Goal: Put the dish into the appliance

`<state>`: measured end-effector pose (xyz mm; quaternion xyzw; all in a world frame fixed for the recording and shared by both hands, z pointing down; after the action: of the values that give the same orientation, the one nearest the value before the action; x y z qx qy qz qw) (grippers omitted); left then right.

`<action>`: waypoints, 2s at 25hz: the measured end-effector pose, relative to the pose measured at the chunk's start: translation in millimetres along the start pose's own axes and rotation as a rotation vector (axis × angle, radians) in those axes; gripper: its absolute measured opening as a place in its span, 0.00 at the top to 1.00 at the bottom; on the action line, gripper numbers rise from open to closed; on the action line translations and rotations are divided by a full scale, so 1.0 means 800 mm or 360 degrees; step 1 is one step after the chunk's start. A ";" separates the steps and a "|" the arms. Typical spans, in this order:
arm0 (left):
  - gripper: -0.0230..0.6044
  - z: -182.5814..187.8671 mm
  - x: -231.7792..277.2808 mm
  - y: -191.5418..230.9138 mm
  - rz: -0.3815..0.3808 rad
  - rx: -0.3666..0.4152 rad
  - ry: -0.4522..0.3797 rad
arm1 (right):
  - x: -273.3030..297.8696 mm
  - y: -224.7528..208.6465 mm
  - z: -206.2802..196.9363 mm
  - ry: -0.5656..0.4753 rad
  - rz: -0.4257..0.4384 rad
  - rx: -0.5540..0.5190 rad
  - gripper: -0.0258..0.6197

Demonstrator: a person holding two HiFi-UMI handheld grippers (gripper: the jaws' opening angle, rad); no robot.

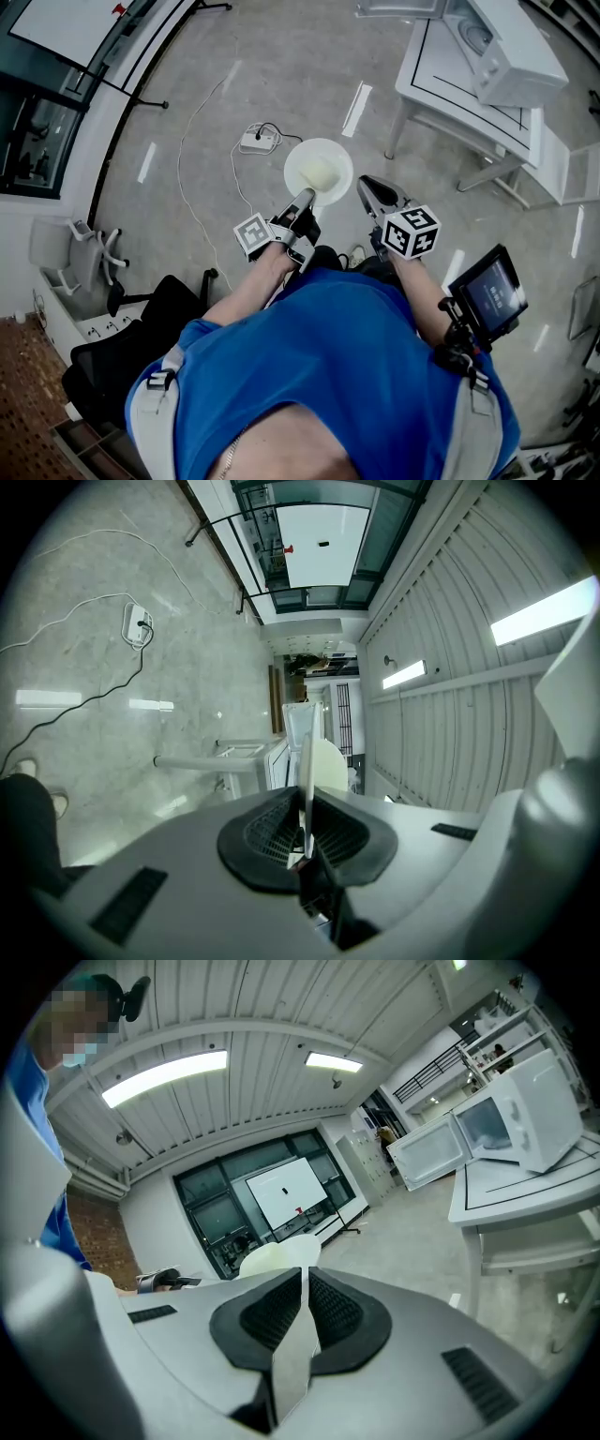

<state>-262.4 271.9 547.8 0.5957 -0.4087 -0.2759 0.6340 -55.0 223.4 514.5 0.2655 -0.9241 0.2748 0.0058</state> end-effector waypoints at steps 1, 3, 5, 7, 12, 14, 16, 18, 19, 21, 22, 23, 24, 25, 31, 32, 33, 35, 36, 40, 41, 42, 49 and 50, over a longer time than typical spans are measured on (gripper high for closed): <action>0.92 0.002 0.005 0.000 0.0000 0.0002 0.0003 | 0.001 -0.004 0.001 -0.0004 -0.0004 0.0005 0.96; 0.92 0.010 0.017 0.000 -0.0004 0.0007 0.0010 | 0.005 -0.014 0.003 -0.0015 -0.0019 0.0012 0.96; 0.92 0.021 0.028 0.000 -0.0019 0.0004 0.0024 | 0.013 -0.021 0.003 -0.0022 -0.0037 0.0017 0.96; 0.92 0.032 0.037 -0.002 -0.0033 0.0002 0.0043 | 0.020 -0.024 0.005 -0.0029 -0.0057 0.0017 0.96; 0.92 0.059 0.056 -0.019 -0.0026 0.0012 0.0113 | 0.035 -0.024 0.030 -0.0062 -0.0126 0.0035 0.96; 0.92 0.072 0.073 -0.023 -0.0028 0.0018 0.0147 | 0.045 -0.033 0.039 -0.0072 -0.0150 0.0036 0.96; 0.92 0.087 0.097 -0.023 -0.0031 0.0027 0.0181 | 0.057 -0.050 0.048 -0.0087 -0.0179 0.0041 0.96; 0.92 0.101 0.118 -0.025 -0.0035 0.0035 0.0222 | 0.068 -0.063 0.057 -0.0103 -0.0215 0.0045 0.96; 0.92 0.109 0.126 -0.027 -0.0039 0.0037 0.0244 | 0.073 -0.067 0.062 -0.0113 -0.0234 0.0046 0.96; 0.92 0.124 0.140 -0.032 -0.0045 0.0042 0.0284 | 0.084 -0.073 0.072 -0.0134 -0.0271 0.0045 0.96; 0.92 0.131 0.147 -0.033 -0.0047 0.0047 0.0303 | 0.089 -0.076 0.076 -0.0147 -0.0289 0.0044 0.96; 0.92 0.139 0.155 -0.034 -0.0047 0.0054 0.0321 | 0.093 -0.080 0.081 -0.0158 -0.0306 0.0043 0.96; 0.92 0.146 0.163 -0.035 -0.0048 0.0062 0.0338 | 0.098 -0.084 0.084 -0.0170 -0.0324 0.0043 0.96; 0.92 0.152 0.171 -0.036 -0.0053 0.0068 0.0357 | 0.102 -0.088 0.087 -0.0180 -0.0342 0.0042 0.96; 0.92 0.178 0.211 -0.037 -0.0057 0.0095 0.0486 | 0.119 -0.108 0.096 -0.0245 -0.0449 0.0067 0.96; 0.92 0.181 0.217 -0.036 -0.0053 0.0101 0.0509 | 0.121 -0.110 0.096 -0.0253 -0.0468 0.0071 0.96; 0.92 0.184 0.222 -0.036 -0.0053 0.0106 0.0532 | 0.123 -0.113 0.097 -0.0262 -0.0487 0.0075 0.96; 0.92 0.188 0.231 -0.037 -0.0058 0.0105 0.0573 | 0.125 -0.116 0.099 -0.0277 -0.0522 0.0086 0.96; 0.92 0.189 0.234 -0.038 -0.0056 0.0102 0.0589 | 0.125 -0.116 0.100 -0.0281 -0.0536 0.0093 0.96; 0.92 0.190 0.254 -0.043 -0.0038 0.0105 0.0632 | 0.124 -0.128 0.111 -0.0296 -0.0569 0.0106 0.96; 0.92 0.190 0.262 -0.044 -0.0037 0.0108 0.0639 | 0.123 -0.134 0.114 -0.0302 -0.0573 0.0109 0.96; 0.92 0.189 0.270 -0.045 -0.0035 0.0110 0.0644 | 0.123 -0.142 0.116 -0.0308 -0.0577 0.0113 0.96; 0.92 0.189 0.338 -0.055 0.0004 0.0137 0.0651 | 0.119 -0.204 0.146 -0.0347 -0.0577 0.0148 0.96; 0.92 0.189 0.350 -0.059 0.0008 0.0146 0.0654 | 0.116 -0.213 0.152 -0.0352 -0.0581 0.0151 0.96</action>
<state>-240.5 -49.1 548.3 0.6668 -0.2845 -0.1282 0.6768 -34.2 -4.8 512.3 0.4569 -0.8417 0.2815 -0.0586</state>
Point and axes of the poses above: the fingertips, and each gripper's own axes: x forward along the fingers, y to its left, z out of its top, the point moved 7 cm from there along -x, backward along the fingers, and after that the axes turned 8 degrees about z, right-handed, at the moved point
